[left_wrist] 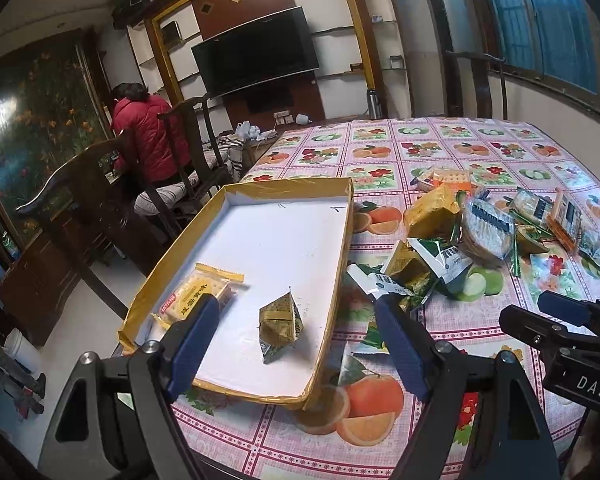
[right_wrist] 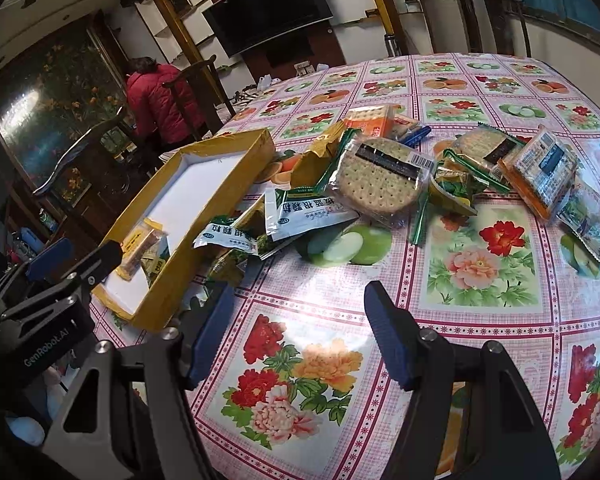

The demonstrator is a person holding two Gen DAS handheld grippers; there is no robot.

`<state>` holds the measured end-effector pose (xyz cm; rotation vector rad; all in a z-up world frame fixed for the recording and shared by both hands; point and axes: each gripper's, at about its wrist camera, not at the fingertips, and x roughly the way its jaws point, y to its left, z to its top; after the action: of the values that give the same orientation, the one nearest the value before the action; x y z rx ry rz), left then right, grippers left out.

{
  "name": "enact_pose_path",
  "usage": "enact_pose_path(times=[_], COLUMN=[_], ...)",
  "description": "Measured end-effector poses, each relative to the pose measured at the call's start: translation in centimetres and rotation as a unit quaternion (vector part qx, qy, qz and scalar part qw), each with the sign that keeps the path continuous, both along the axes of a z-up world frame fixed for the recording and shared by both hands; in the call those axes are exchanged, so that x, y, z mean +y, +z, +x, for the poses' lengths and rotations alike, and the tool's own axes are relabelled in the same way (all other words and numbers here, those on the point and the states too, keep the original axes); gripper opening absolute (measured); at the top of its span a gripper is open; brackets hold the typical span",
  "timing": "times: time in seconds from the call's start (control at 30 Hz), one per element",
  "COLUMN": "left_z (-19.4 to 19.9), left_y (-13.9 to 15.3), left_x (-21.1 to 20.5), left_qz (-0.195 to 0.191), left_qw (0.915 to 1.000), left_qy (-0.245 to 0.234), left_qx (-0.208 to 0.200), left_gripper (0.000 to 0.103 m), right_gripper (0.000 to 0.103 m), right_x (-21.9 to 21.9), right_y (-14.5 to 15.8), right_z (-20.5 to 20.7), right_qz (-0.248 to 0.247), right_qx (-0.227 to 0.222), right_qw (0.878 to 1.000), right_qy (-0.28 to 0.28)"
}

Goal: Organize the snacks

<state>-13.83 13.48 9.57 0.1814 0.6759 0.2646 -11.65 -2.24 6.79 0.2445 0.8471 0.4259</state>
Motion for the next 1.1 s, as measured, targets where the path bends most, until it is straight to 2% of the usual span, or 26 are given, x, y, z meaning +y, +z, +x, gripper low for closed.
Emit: enact_pose_path(times=[0.8,1.1], left_z=[0.9,1.0], left_y=[-0.2,-0.5], left_x=[-4.0,-5.2], left_qz=[0.036,0.02], left_qw=[0.999,0.9991], left_qy=[-0.023,-0.036], left_qx=[0.013,0.008], left_gripper=[0.08,0.08], right_gripper=[0.069,0.069], right_x=[-4.5,-6.6], right_y=[-0.5,-1.1], right_z=[0.4,0.8], right_qz=[0.023,0.024], right_qx=[0.007,0.007], right_qw=[0.999,0.998], right_qy=[-0.03,-0.057])
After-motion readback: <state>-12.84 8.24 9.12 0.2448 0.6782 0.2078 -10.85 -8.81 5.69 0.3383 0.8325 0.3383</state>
